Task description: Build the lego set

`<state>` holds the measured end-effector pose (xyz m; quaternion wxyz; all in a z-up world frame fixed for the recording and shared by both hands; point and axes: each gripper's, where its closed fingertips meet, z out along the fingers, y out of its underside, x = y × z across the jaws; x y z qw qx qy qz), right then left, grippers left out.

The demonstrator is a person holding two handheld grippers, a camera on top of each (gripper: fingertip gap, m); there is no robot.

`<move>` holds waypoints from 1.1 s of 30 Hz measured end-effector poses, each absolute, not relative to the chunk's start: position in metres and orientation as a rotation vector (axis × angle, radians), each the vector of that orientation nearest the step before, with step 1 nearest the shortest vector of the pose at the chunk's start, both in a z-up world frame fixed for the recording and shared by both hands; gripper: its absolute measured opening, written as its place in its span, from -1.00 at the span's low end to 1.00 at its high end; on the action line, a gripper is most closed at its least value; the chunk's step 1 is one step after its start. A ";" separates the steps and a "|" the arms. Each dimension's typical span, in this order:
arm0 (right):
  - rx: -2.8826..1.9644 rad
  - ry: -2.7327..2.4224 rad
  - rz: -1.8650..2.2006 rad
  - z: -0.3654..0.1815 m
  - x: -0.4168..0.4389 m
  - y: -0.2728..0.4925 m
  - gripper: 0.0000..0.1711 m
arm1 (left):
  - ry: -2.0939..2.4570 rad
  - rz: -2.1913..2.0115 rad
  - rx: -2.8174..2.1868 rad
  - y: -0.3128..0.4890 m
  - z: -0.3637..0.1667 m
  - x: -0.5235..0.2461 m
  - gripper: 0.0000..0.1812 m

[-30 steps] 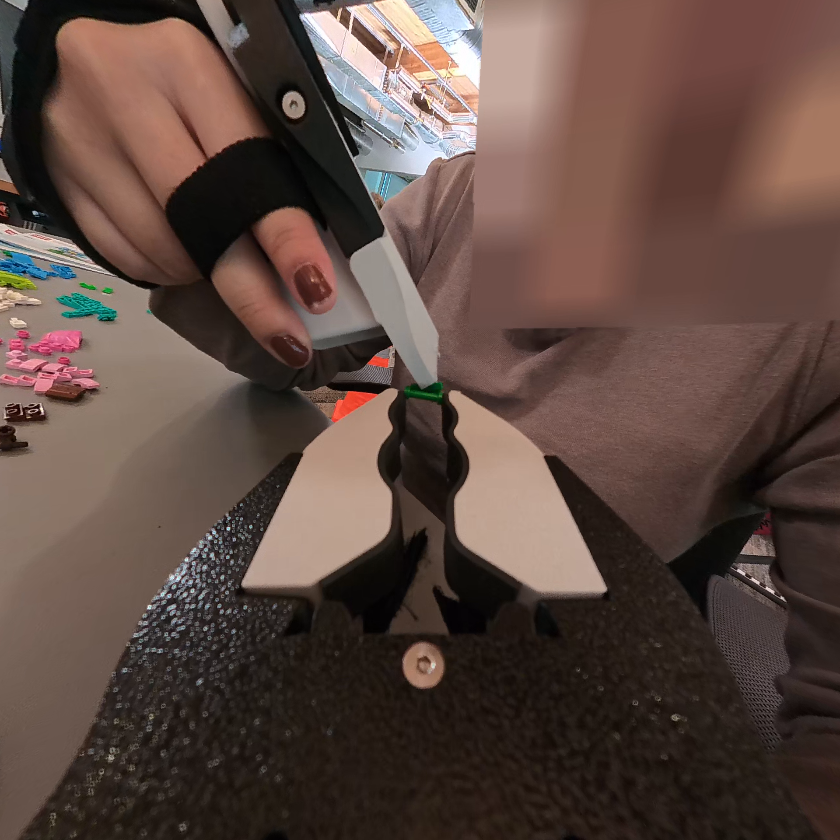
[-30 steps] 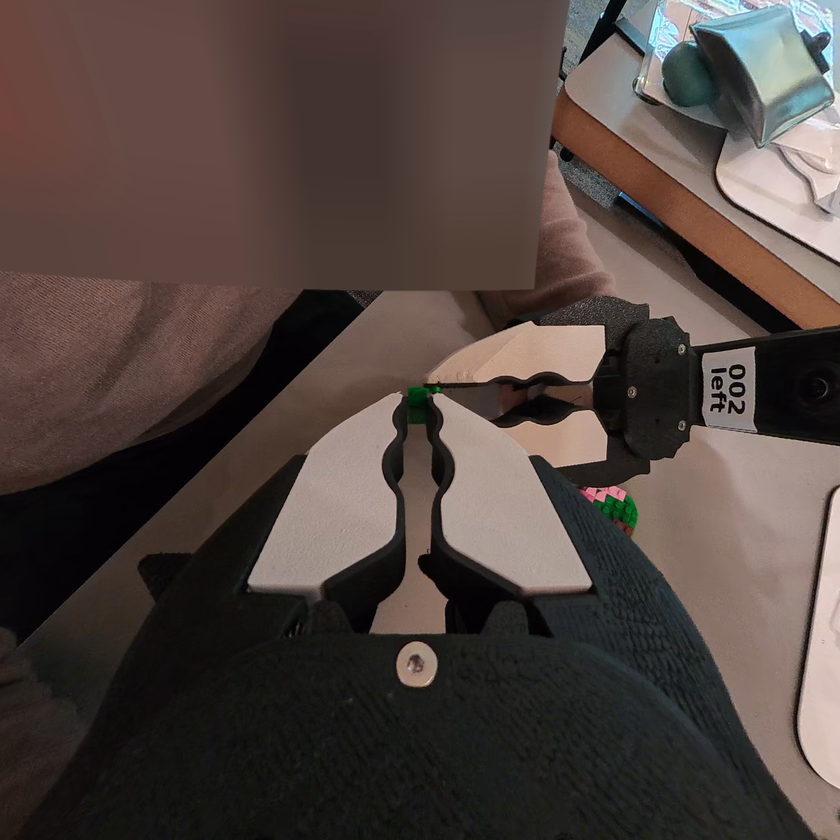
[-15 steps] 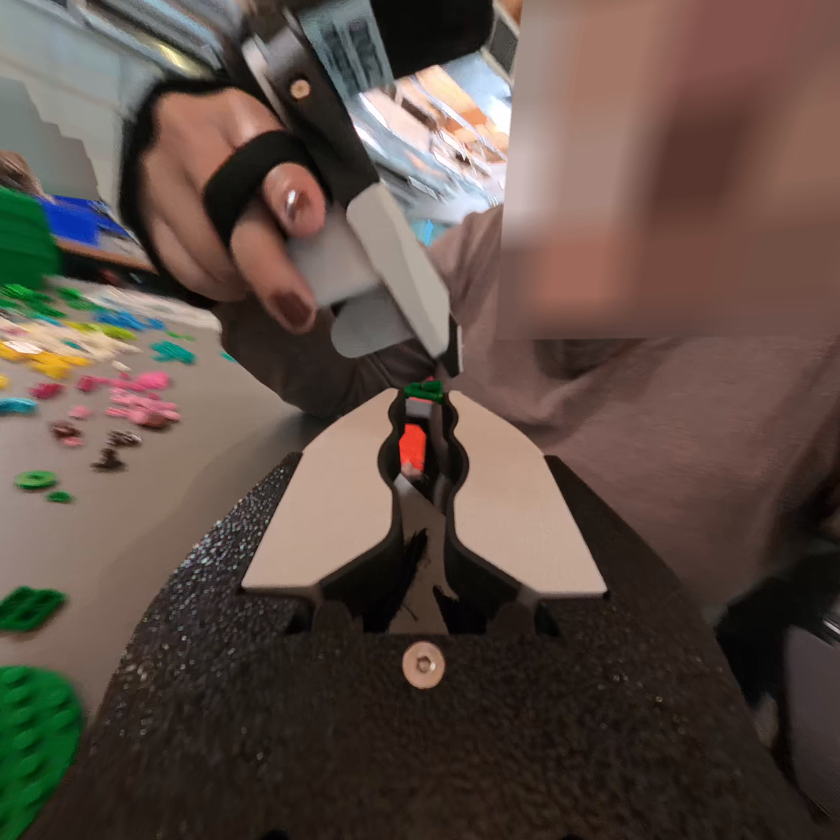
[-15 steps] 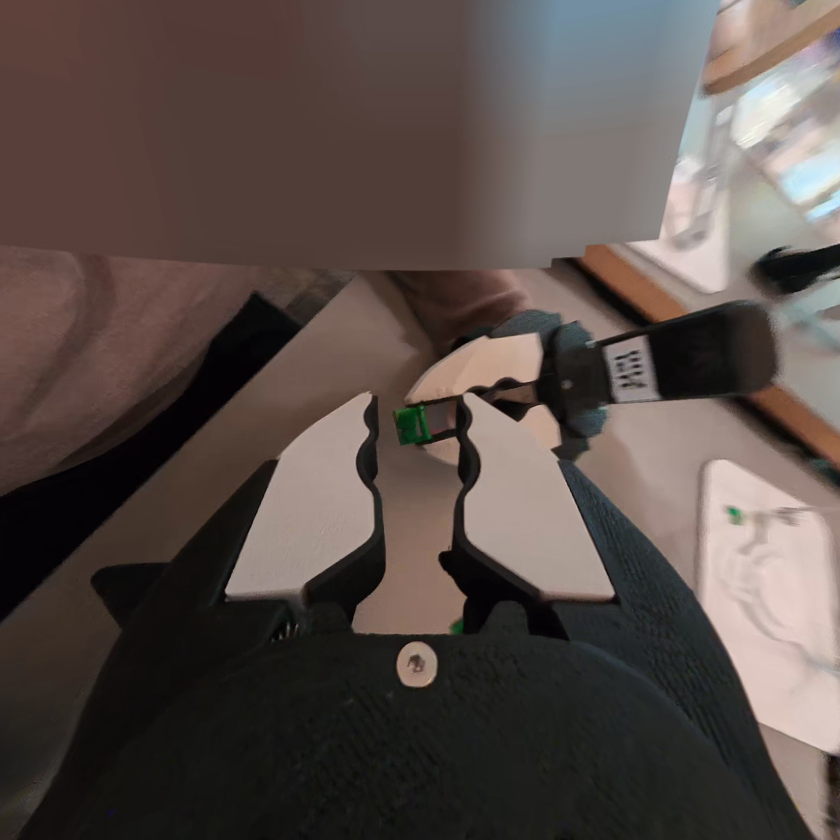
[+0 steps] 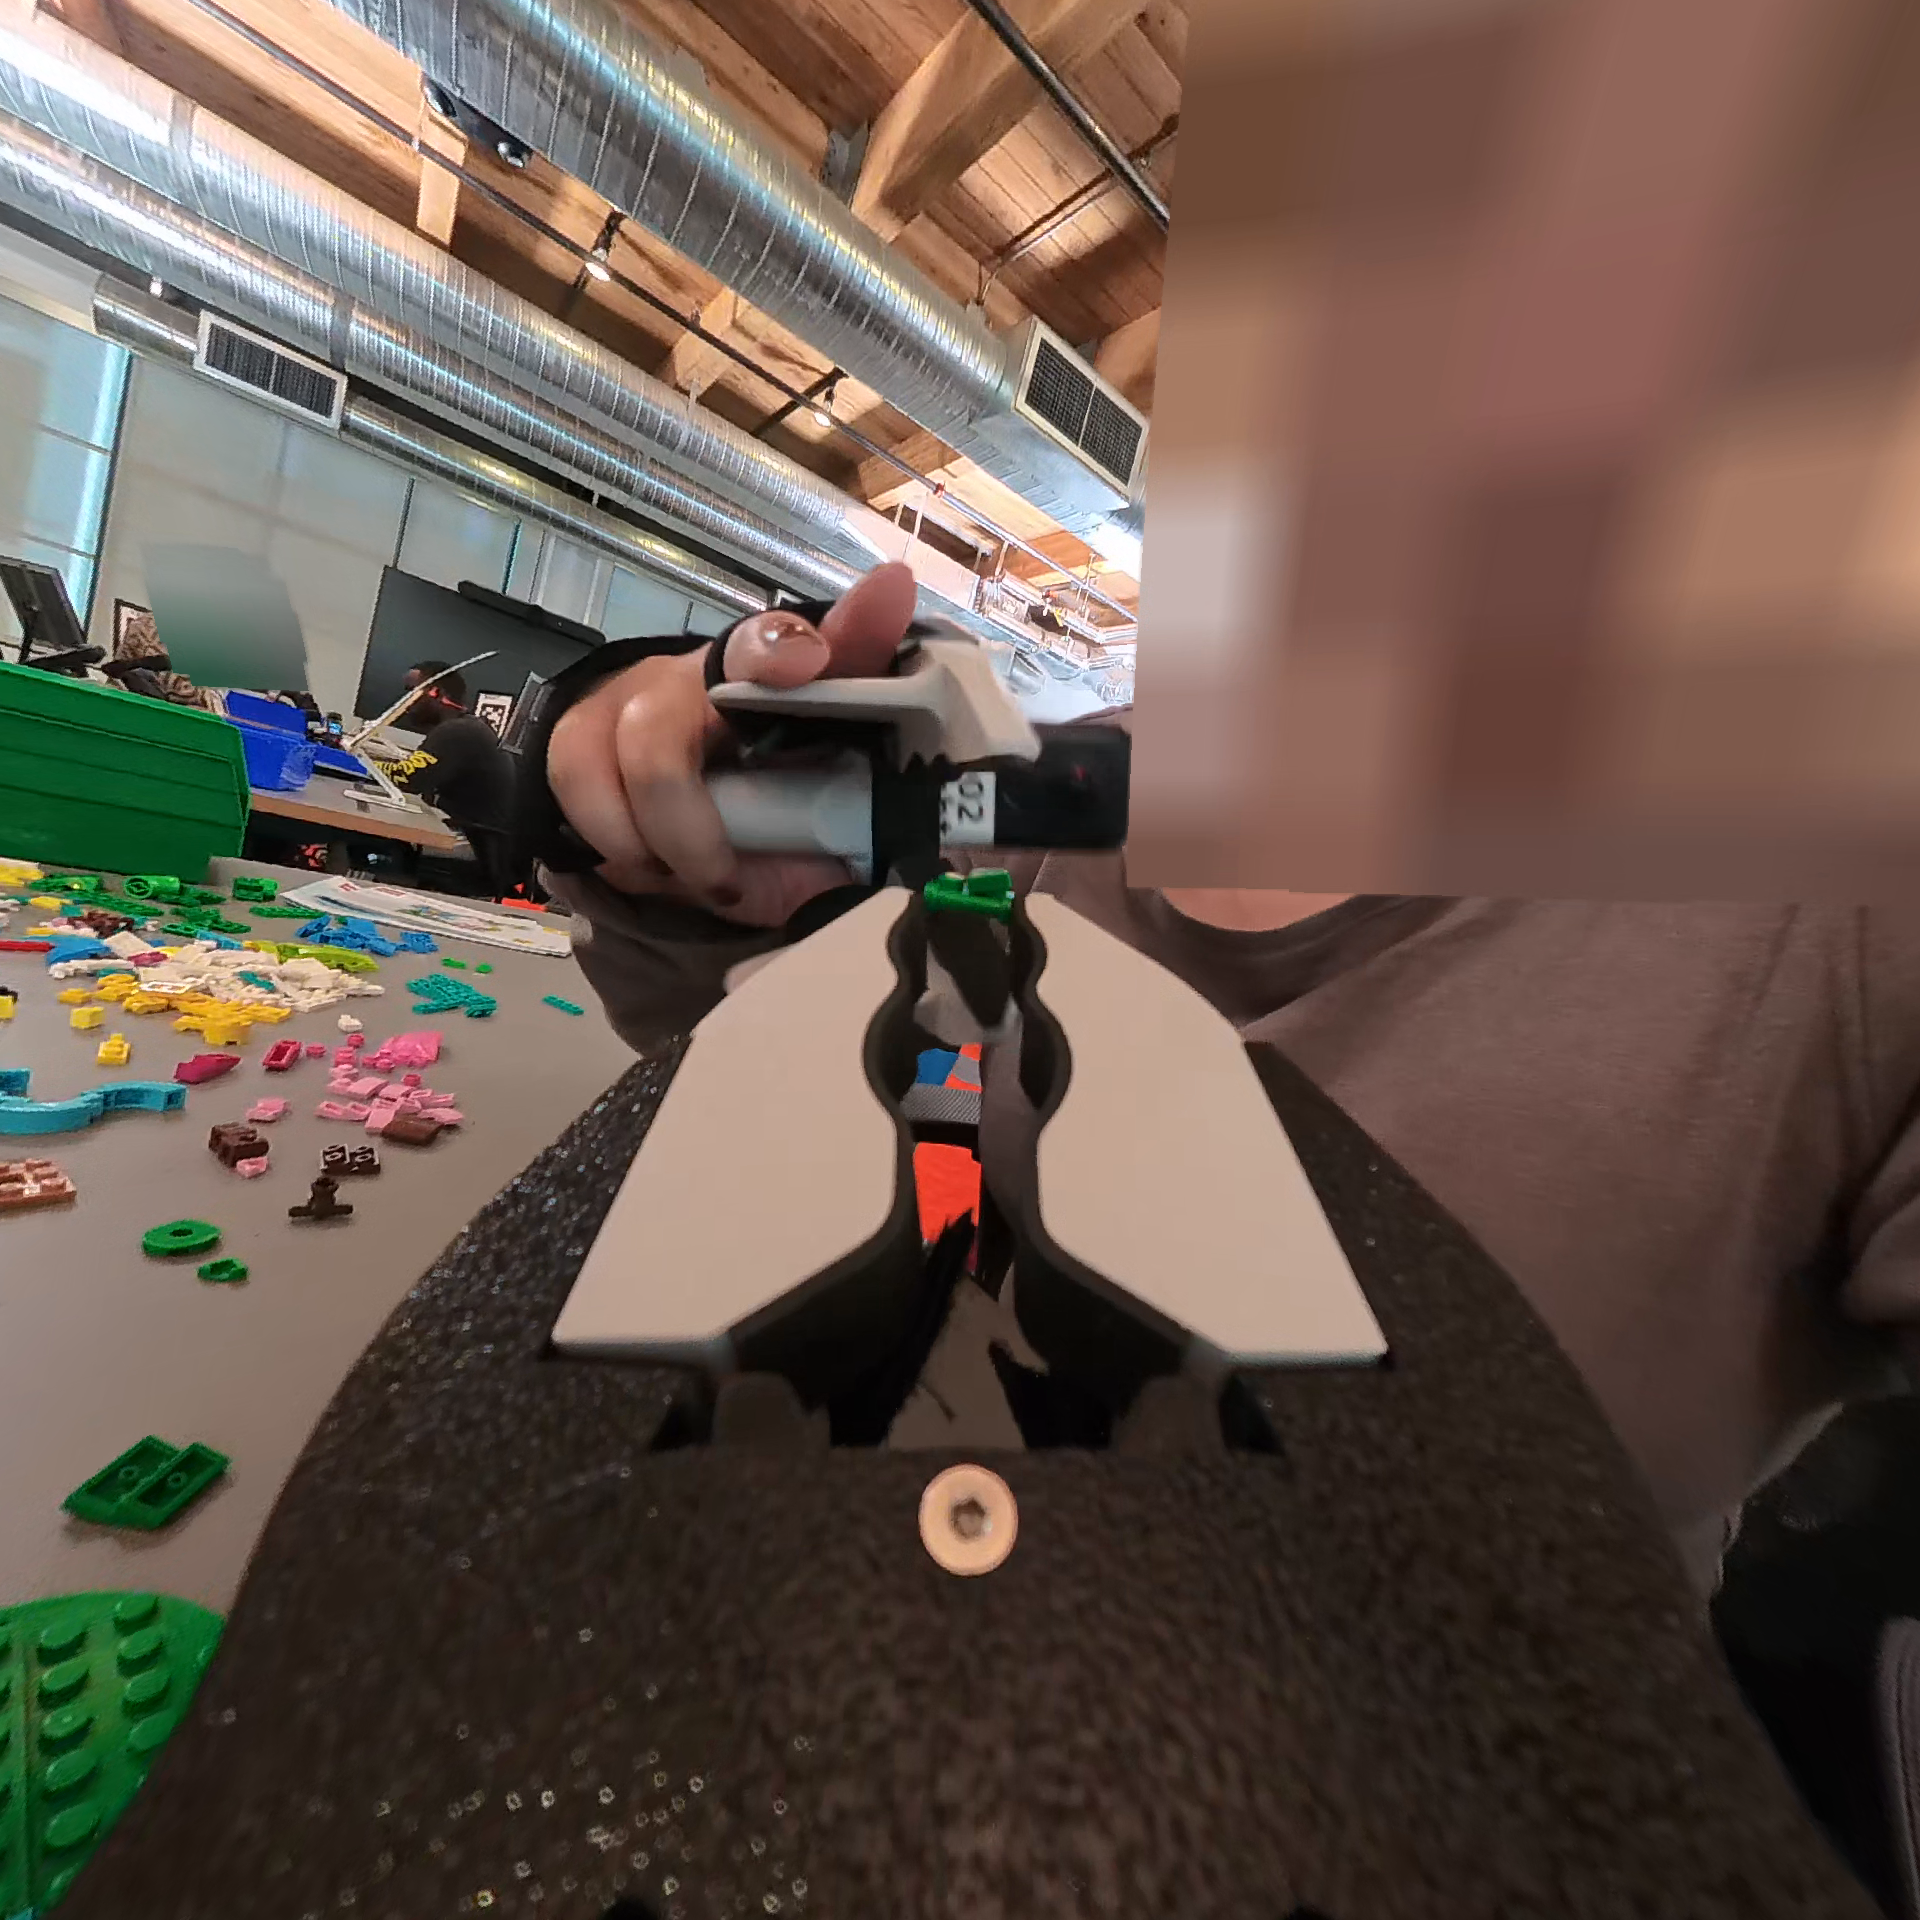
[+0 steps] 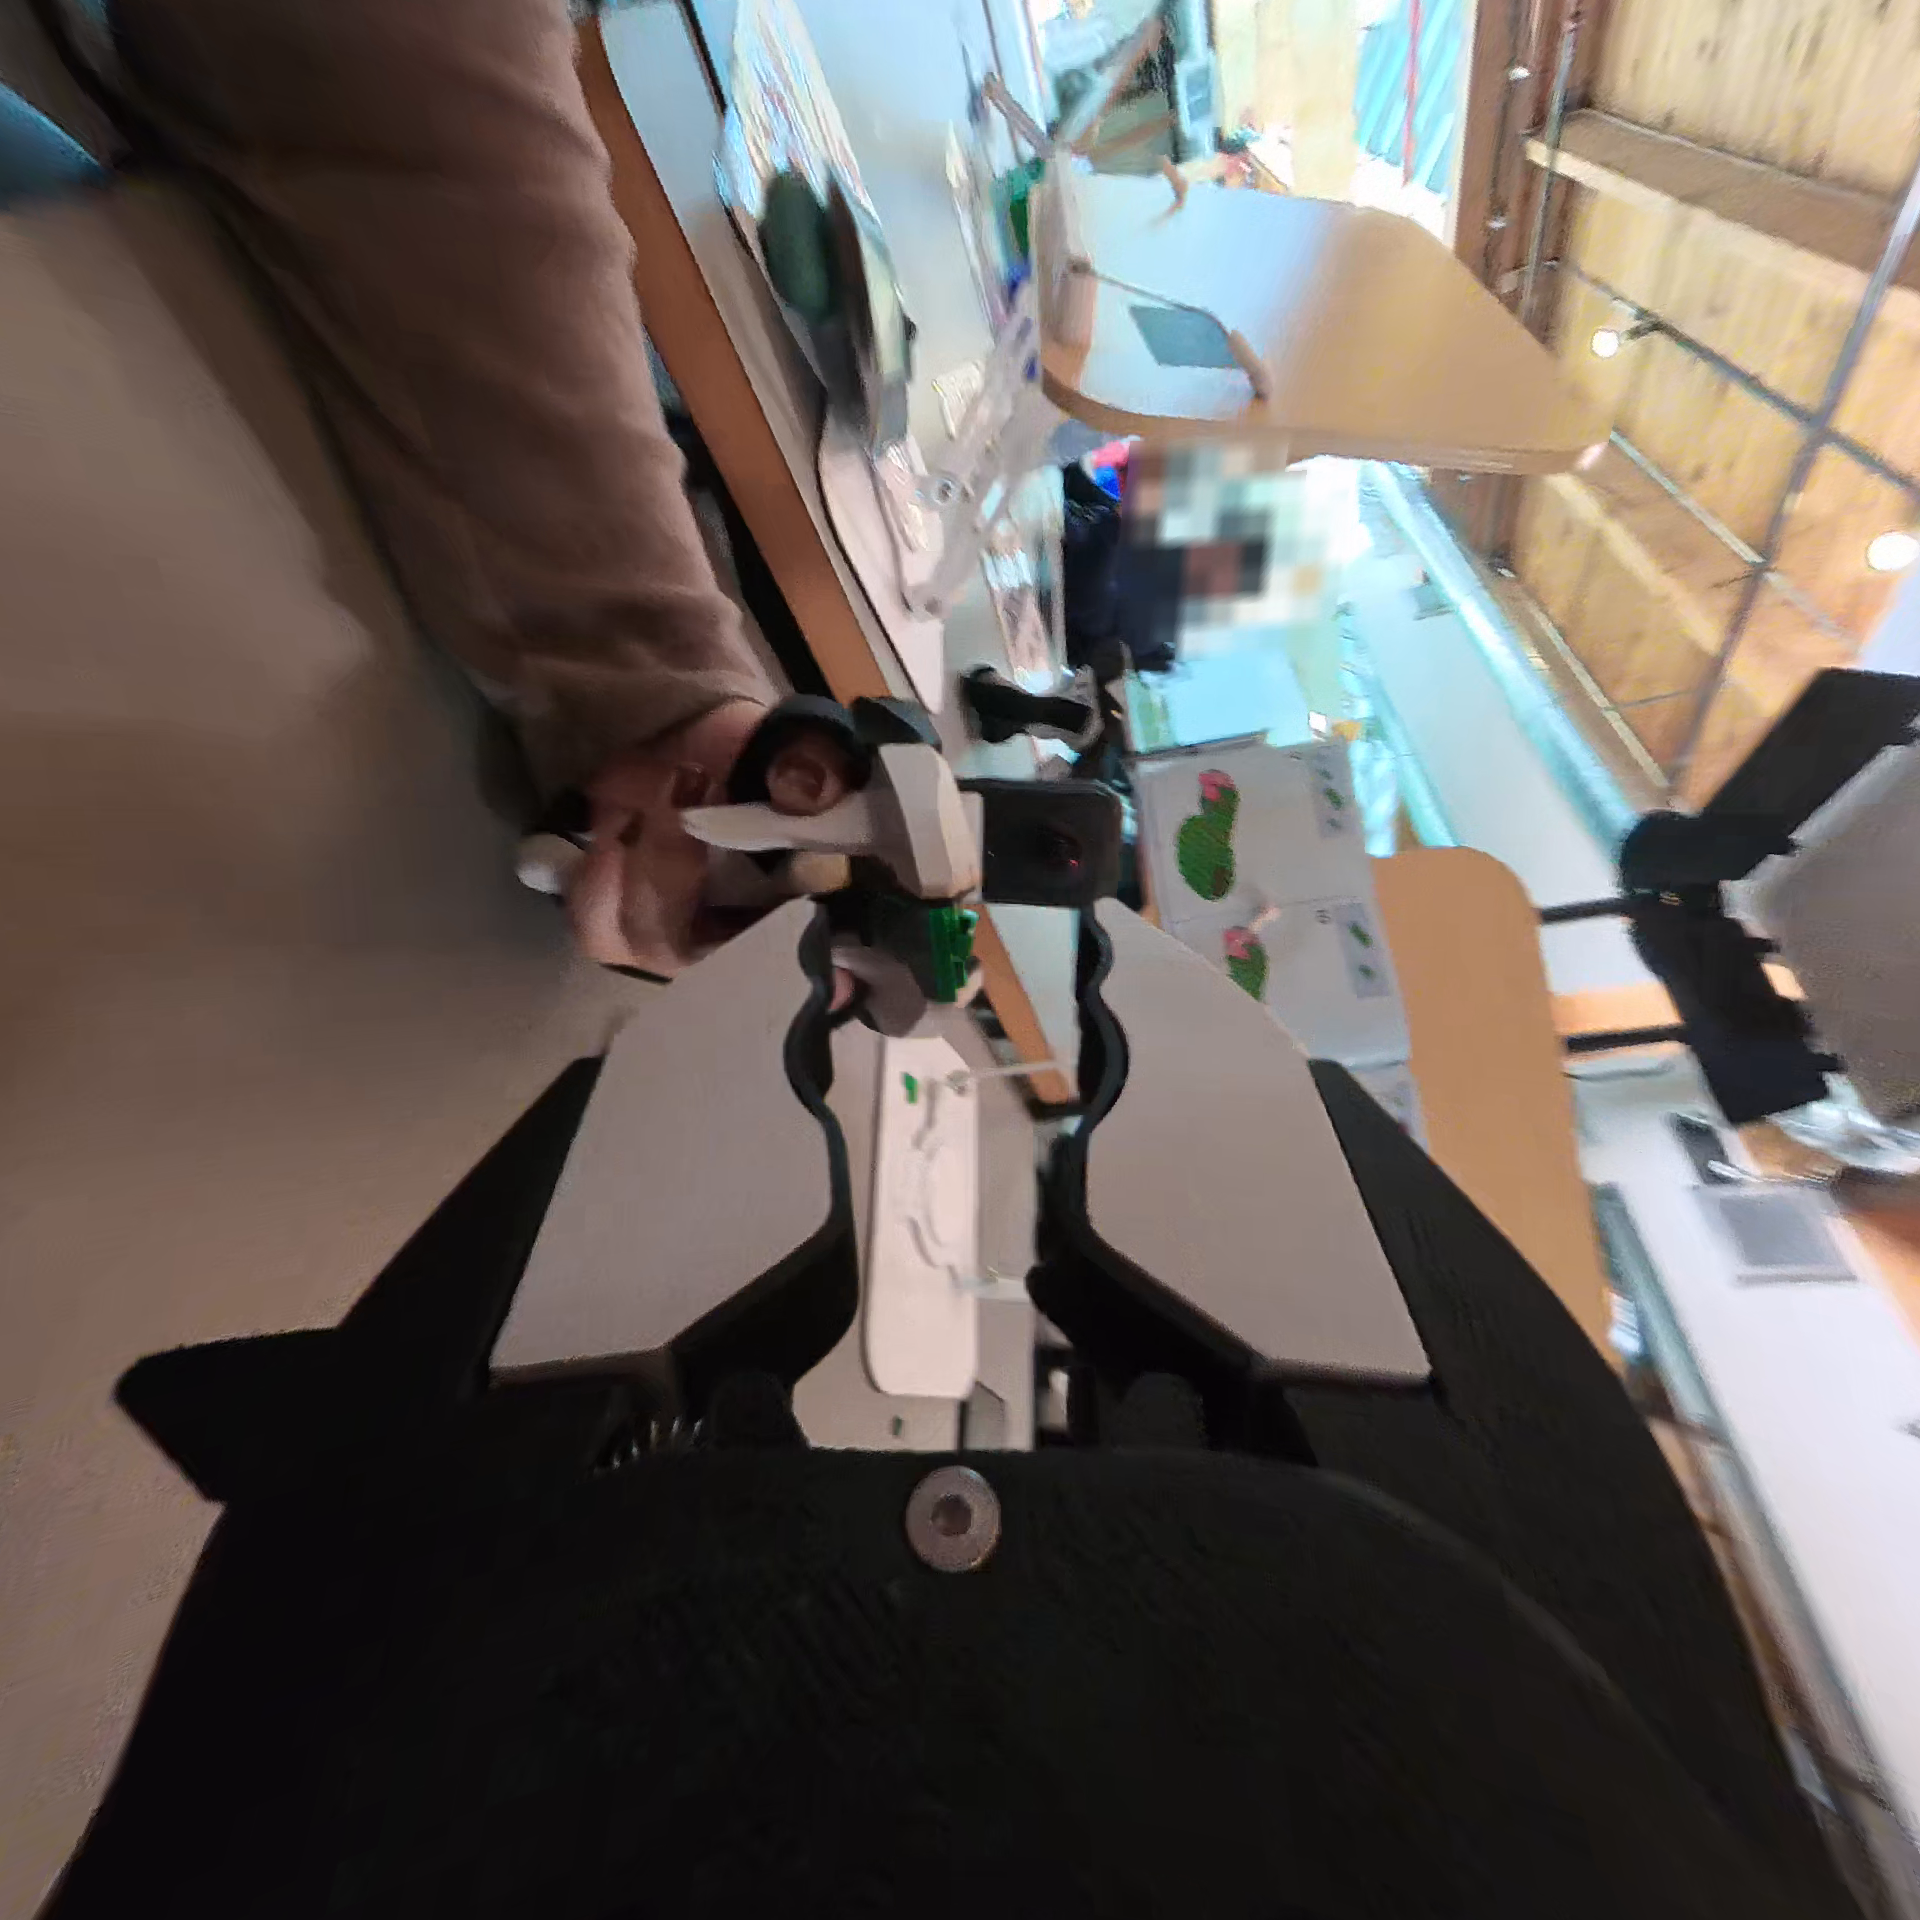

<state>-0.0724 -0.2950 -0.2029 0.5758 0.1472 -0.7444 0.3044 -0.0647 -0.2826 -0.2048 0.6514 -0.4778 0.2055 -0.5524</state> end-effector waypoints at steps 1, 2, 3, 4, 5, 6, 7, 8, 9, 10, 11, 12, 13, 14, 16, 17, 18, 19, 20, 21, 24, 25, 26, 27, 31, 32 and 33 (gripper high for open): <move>0.343 -1.723 0.661 -0.204 -0.077 -0.293 -0.55 | 0.467 -1.252 -1.085 -0.283 -0.205 -0.065 -0.84; 0.338 -1.722 0.617 -0.207 -0.081 -0.292 -0.59 | 0.466 -1.249 -1.083 -0.283 -0.204 -0.065 -0.84; 0.326 -1.714 0.585 -0.208 -0.084 -0.291 -0.61 | 0.465 -1.251 -1.080 -0.283 -0.204 -0.065 -0.84; 0.323 -1.700 0.563 -0.207 -0.086 -0.290 -0.62 | 0.464 -1.251 -1.078 -0.283 -0.204 -0.065 -0.84; 0.324 -1.698 0.549 -0.207 -0.087 -0.290 -0.65 | 0.462 -1.248 -1.078 -0.282 -0.204 -0.065 -0.84; 0.319 -1.696 0.544 -0.207 -0.087 -0.290 -0.68 | 0.460 -1.249 -1.077 -0.282 -0.204 -0.066 -0.84; 0.320 -1.694 0.547 -0.206 -0.086 -0.290 -0.72 | 0.458 -1.248 -1.077 -0.282 -0.204 -0.066 -0.84; 0.321 -1.683 0.550 -0.205 -0.086 -0.291 -0.76 | 0.455 -1.244 -1.080 -0.281 -0.204 -0.066 -0.84; 0.322 -1.672 0.542 -0.204 -0.086 -0.290 -0.80 | 0.452 -1.245 -1.080 -0.281 -0.205 -0.066 -0.84; 0.323 -1.668 0.527 -0.204 -0.086 -0.290 -0.82 | 0.448 -1.246 -1.079 -0.280 -0.205 -0.067 -0.84; 0.323 -1.667 0.517 -0.204 -0.087 -0.289 -0.83 | 0.444 -1.242 -1.078 -0.280 -0.205 -0.067 -0.84; 0.323 -1.668 0.509 -0.205 -0.087 -0.289 -0.85 | 0.441 -1.238 -1.079 -0.279 -0.205 -0.068 -0.84; 0.327 -1.664 0.501 -0.205 -0.088 -0.289 -0.91 | 0.438 -1.233 -1.082 -0.279 -0.205 -0.068 -0.84; 0.333 -1.654 0.493 -0.206 -0.090 -0.289 -0.93 | 0.440 -1.228 -1.086 -0.280 -0.204 -0.068 -0.84; 0.333 -1.653 0.472 -0.206 -0.091 -0.288 -0.94 | 0.432 -1.219 -1.087 -0.279 -0.204 -0.069 -0.84; 0.331 -1.656 0.465 -0.206 -0.091 -0.287 -0.93 | 0.429 -1.218 -1.087 -0.278 -0.204 -0.069 -0.84; 0.333 -1.658 0.456 -0.206 -0.091 -0.287 -0.94 | 0.427 -1.217 -1.087 -0.278 -0.204 -0.070 -0.84; 0.336 -1.658 0.442 -0.206 -0.092 -0.286 -0.94 | 0.425 -1.214 -1.089 -0.278 -0.204 -0.070 -0.84; 0.341 -1.659 0.429 -0.207 -0.092 -0.286 -0.96 | 0.421 -1.213 -1.092 -0.277 -0.205 -0.071 -0.84; 0.355 -1.650 0.408 -0.207 -0.092 -0.286 -0.95 | 0.421 -1.212 -1.095 -0.277 -0.205 -0.071 -0.84; 0.390 -1.638 0.351 -0.209 -0.092 -0.285 -0.96 | 0.423 -1.202 -1.107 -0.276 -0.207 -0.071 -0.84; 0.396 -1.642 0.340 -0.210 -0.092 -0.284 -0.96 | 0.422 -1.200 -1.111 -0.276 -0.207 -0.070 -0.84; 0.394 -1.652 0.338 -0.211 -0.092 -0.284 -0.96 | 0.421 -1.201 -1.113 -0.275 -0.208 -0.071 -0.84; 0.378 -1.664 0.357 -0.211 -0.092 -0.284 -0.95 | 0.422 -1.204 -1.111 -0.276 -0.208 -0.071 -0.84; 0.265 -1.804 0.551 -0.211 -0.089 -0.280 -0.78 | 0.436 -1.187 -1.136 -0.274 -0.211 -0.068 -0.85; 0.248 -1.863 0.607 -0.211 -0.085 -0.277 -0.63 | 0.440 -1.191 -1.133 -0.275 -0.211 -0.067 -0.85; 0.230 -1.898 0.652 -0.207 -0.081 -0.272 -0.59 | 0.441 -1.192 -1.129 -0.275 -0.210 -0.067 -0.85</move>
